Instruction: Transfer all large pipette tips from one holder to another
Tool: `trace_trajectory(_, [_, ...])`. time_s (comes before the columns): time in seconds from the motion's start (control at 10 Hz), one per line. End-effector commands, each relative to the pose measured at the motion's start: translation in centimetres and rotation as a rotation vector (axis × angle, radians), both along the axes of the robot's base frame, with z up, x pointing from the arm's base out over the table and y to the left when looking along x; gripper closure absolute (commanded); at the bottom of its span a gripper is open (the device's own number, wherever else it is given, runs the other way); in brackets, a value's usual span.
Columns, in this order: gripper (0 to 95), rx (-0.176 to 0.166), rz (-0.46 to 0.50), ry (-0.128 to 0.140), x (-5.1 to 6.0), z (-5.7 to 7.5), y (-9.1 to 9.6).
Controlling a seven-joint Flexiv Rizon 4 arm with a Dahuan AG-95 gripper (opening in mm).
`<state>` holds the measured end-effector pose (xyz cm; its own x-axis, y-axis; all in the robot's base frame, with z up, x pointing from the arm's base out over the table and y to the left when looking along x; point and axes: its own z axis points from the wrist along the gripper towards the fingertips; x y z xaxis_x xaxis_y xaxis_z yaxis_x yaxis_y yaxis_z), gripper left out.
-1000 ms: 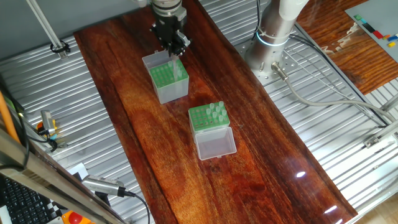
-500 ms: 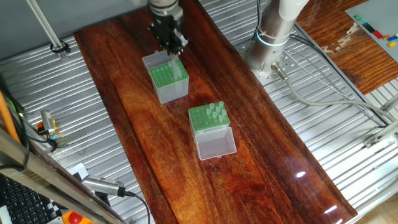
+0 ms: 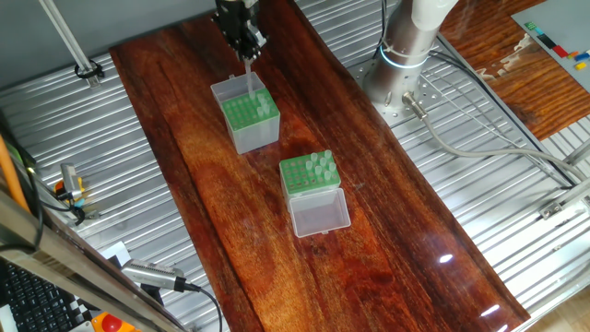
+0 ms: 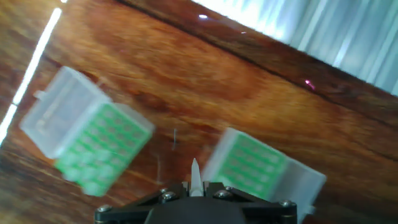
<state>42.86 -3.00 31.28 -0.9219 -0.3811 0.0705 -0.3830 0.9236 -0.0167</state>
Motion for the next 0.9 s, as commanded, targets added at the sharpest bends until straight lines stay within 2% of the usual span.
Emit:
trace_trajectory(0.1, [95.0, 0.006, 0.007, -0.010, 0.0, -0.5, -0.2])
trace_trajectory(0.4, [95.0, 0.005, 0.012, -0.025, -0.3, -2.1, -0.9])
trace_trajectory(0.9, [95.0, 0.007, 0.022, -0.043, -1.6, -3.2, -1.3])
